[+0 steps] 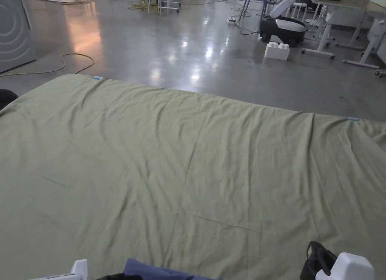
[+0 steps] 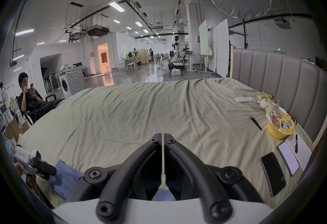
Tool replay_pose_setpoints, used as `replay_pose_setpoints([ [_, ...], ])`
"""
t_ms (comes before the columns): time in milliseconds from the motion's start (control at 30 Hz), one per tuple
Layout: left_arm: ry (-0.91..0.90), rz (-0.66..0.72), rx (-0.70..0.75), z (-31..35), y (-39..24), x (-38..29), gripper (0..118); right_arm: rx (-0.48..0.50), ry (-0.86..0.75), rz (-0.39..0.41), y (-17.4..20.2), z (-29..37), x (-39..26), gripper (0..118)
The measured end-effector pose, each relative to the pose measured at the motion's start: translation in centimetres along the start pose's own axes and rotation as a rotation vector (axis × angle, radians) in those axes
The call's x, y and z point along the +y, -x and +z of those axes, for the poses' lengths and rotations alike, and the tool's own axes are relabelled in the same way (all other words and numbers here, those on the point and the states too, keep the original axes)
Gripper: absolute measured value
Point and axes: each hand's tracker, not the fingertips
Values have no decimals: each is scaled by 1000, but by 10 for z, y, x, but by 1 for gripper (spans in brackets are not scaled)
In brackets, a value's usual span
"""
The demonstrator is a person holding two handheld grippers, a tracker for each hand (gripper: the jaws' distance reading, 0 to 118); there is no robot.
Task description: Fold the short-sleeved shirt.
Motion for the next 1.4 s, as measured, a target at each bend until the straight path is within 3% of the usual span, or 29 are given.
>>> replay_pose_setpoints([
  [33, 9, -5, 36, -5, -2, -2, 19, -1, 1, -1, 0, 1, 0, 3],
  [200, 27, -67, 112, -11, -20, -1, 11, -5, -2, 8, -2, 4, 3, 3],
  [467, -4, -284, 194, 18, -80, 4, 11, -23, -10, 15, -12, 6, 8, 3],
  [633, -65, -307, 346, 56, -112, 26, 11, -23, -16, 14, -14, 7, 9, 3],
  [733, -108, -392, 506, 78, -136, 30, 11, -19, -16, 12, -14, 7, 8, 3],
  [900, -135, -445, 670, 78, -173, 16, 11, -16, -19, -5, -12, 7, 7, 3],
  [1400, -60, -599, 725, -13, -248, -50, 11, -29, -9, -16, -19, 8, 0, 3],
])
